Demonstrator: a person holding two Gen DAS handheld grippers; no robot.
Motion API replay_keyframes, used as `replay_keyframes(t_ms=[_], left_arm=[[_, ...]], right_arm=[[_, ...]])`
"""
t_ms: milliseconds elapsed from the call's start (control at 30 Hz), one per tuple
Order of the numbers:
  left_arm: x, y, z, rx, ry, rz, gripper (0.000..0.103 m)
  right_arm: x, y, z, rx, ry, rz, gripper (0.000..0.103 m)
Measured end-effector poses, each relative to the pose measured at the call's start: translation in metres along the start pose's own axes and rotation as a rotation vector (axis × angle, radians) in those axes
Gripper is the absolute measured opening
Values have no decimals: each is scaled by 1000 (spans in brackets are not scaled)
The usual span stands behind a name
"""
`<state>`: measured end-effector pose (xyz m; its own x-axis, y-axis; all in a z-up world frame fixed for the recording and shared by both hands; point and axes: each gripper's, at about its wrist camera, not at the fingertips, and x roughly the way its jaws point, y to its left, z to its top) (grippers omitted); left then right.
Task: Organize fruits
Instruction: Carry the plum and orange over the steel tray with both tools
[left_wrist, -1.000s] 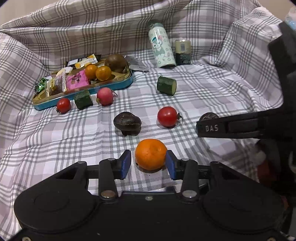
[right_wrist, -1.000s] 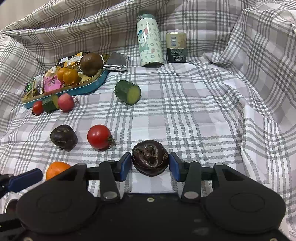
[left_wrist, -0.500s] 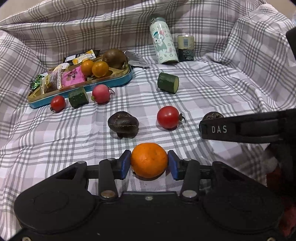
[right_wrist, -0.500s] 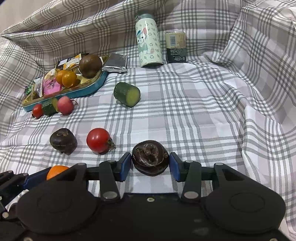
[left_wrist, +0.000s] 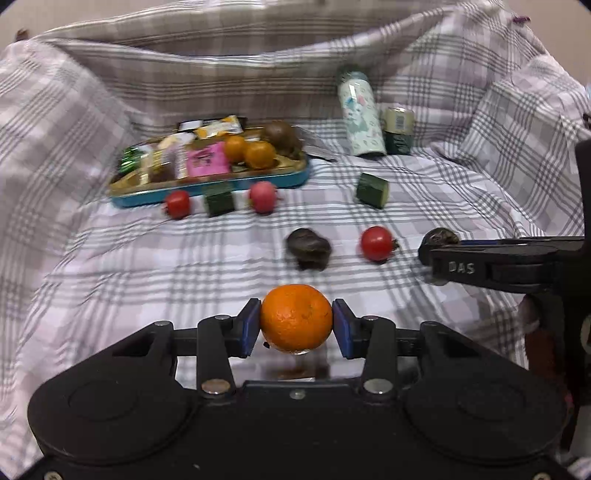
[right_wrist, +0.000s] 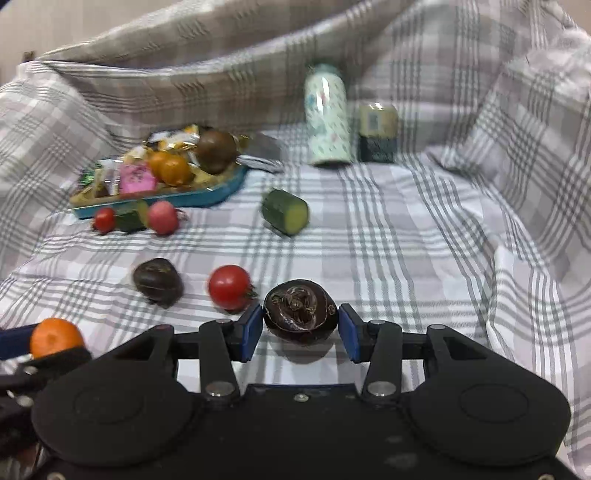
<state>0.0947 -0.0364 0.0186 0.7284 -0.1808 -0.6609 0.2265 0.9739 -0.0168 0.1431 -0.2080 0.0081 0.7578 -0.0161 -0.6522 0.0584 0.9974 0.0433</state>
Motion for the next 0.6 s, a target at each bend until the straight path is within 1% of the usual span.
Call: replay_keyframes(t_ms=[167,300,467,600], left_arm=[[-23,23,-19,-49,-4,31,50],[-37,37,-35,-95,4,30,50],[-53,44,-49,-126,-5,19,50],[-67,40,-59,-121,-27,3,50]], right_arm=[[-21,11,-5,-52,-45,57,46],[-45,14,-13,-14,-50,98,46],[-78,20,-37,-37,-56,86,46],[-98,18,-60,-6,-32,93,46]])
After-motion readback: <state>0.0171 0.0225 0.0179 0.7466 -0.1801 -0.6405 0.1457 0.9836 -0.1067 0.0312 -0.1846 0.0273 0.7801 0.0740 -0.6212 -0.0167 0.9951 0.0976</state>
